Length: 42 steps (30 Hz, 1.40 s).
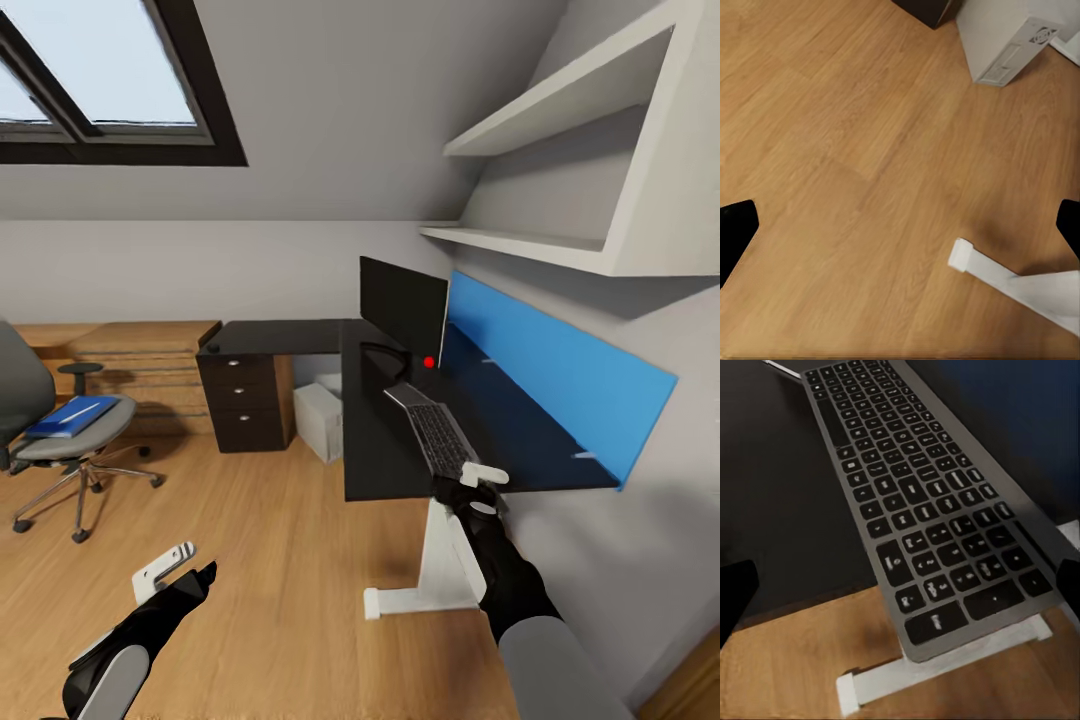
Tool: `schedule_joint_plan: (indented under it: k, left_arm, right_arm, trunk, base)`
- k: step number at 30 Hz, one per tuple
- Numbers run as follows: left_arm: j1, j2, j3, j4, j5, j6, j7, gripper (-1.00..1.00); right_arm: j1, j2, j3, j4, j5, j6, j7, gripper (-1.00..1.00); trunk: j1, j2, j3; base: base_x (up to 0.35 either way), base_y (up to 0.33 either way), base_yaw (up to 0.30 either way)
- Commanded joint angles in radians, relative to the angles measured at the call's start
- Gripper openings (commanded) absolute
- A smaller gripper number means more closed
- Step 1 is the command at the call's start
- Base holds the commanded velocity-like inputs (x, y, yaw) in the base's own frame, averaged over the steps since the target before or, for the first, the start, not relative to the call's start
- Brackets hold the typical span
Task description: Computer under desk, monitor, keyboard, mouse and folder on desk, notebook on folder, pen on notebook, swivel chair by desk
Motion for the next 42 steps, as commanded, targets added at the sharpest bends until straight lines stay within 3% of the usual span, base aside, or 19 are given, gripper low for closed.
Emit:
schedule_joint_plan:
  k: [1,5,6,9,10,12,19,20,26,27,35,36,42]
  left_arm:
    - [-0.001,0.001,-0.002,-0.001,0.007,0.001,0.008,1.00]
    - [-0.001,0.001,-0.003,-0.001,0.005,0.001,0.006,1.00]
    - [-0.001,0.001,-0.003,-0.001,0.005,0.001,0.004,1.00]
    - [-0.001,0.001,-0.004,-0.002,0.005,0.001,0.005,1.00]
    - [-0.001,0.001,-0.006,-0.006,0.004,0.002,0.005,1.00]
    - [-0.001,0.001,-0.008,-0.009,0.004,0.002,0.005,1.00]
    - [-0.001,0.000,-0.046,-0.012,0.004,0.001,0.006,1.00]
    - [-0.001,0.000,-0.056,-0.012,0.003,0.000,0.007,1.00]
    - [-0.001,0.000,-0.070,-0.012,0.003,0.000,0.008,1.00]
    - [-0.001,0.001,-0.072,-0.012,0.003,0.000,0.008,1.00]
    - [-0.001,0.001,-0.075,-0.011,0.003,0.000,0.009,1.00]
    - [-0.001,0.001,-0.075,-0.011,0.003,0.000,0.009,1.00]
    - [-0.001,0.000,-0.076,-0.011,0.003,0.001,0.010,1.00]
  right_arm:
    - [-0.001,0.001,-0.002,-0.002,-0.009,0.002,-0.005,1.00]
    - [-0.001,0.000,-0.006,-0.002,-0.016,0.001,-0.005,1.00]
    - [-0.001,-0.003,-0.010,-0.003,-0.042,0.000,-0.004,1.00]
    - [-0.001,-0.006,-0.013,-0.002,-0.065,0.000,-0.002,1.00]
    - [-0.001,-0.016,-0.030,-0.002,-0.128,0.000,0.001,1.00]
    - [-0.001,-0.033,-0.059,-0.002,-0.203,0.001,0.002,1.00]
    - [-0.001,-0.070,-0.128,-0.001,-0.408,0.007,0.001,1.00]
    - [0.000,-0.082,-0.142,-0.001,-0.464,0.010,0.000,1.00]
    - [0.001,-0.127,-0.162,0.000,-0.633,0.038,0.000,1.00]
    - [0.001,-0.143,-0.164,-0.001,-0.687,0.057,0.000,1.00]
    - [0.002,-0.203,-0.168,-0.001,-0.867,0.111,0.001,1.00]
    - [0.003,-0.217,-0.169,-0.001,-0.904,0.116,0.002,1.00]
    - [0.010,-0.253,-0.169,-0.001,-0.994,0.122,0.010,1.00]
  trunk:
    - [0.000,-0.001,-0.001]
    - [0.000,-0.001,-0.001]
    - [0.000,-0.001,-0.001]
    - [0.000,-0.001,-0.001]
    - [0.000,-0.001,-0.001]
    - [0.000,-0.001,-0.001]
    - [0.011,-0.022,-0.011]
    - [0.015,-0.029,-0.014]
    - [0.038,-0.071,-0.032]
    - [0.042,-0.078,-0.036]
    - [0.072,-0.134,-0.061]
    - [0.076,-0.141,-0.064]
    - [0.099,-0.183,-0.083]
  base:
    - [-0.295,0.056,0.000]
    - [-0.260,0.032,0.000]
    - [-0.061,0.006,0.000]
    - [-0.040,0.004,0.000]
    - [-0.010,0.001,0.000]
    - [-0.005,0.001,0.000]
    - [-0.001,0.000,0.000]
    - [0.000,0.000,0.000]
    - [0.000,0.000,0.000]
    - [0.000,0.000,0.000]
    - [0.000,0.000,0.000]
    - [0.000,0.000,0.000]
    - [0.000,0.000,0.000]
